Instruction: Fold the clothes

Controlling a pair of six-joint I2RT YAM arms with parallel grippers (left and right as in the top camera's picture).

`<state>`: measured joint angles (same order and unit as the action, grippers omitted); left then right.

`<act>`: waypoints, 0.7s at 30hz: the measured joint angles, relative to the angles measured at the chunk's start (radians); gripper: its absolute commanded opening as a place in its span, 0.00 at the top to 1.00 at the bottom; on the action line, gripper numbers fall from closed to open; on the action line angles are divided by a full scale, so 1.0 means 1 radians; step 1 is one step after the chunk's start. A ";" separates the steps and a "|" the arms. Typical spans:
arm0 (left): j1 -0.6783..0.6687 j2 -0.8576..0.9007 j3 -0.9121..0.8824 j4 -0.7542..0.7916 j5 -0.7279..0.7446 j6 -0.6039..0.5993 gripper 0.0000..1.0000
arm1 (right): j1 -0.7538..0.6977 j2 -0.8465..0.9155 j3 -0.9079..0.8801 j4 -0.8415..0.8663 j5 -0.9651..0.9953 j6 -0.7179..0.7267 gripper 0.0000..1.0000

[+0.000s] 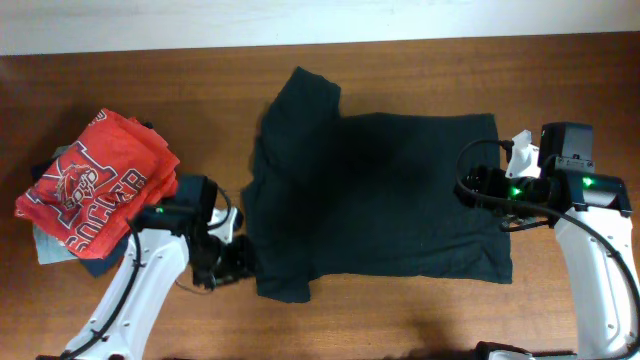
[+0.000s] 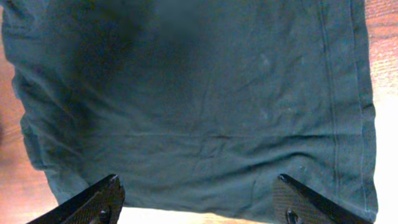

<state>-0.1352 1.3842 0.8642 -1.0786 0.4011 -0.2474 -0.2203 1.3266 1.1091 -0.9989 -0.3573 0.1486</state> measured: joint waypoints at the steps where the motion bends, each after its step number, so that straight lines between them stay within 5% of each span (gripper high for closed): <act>1: 0.000 0.000 -0.020 0.012 0.019 -0.002 0.41 | 0.000 0.000 0.000 0.000 0.000 0.000 0.19; 16: -0.039 0.145 -0.152 0.220 0.097 -0.023 0.41 | 0.000 0.000 0.000 -0.026 0.000 0.000 0.20; 21: -0.039 0.227 -0.150 0.254 0.116 -0.029 0.65 | 0.000 0.000 0.000 -0.035 0.000 0.001 0.21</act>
<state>-0.1738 1.6112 0.7143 -0.8246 0.5175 -0.2760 -0.2203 1.3266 1.1091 -1.0336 -0.3573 0.1497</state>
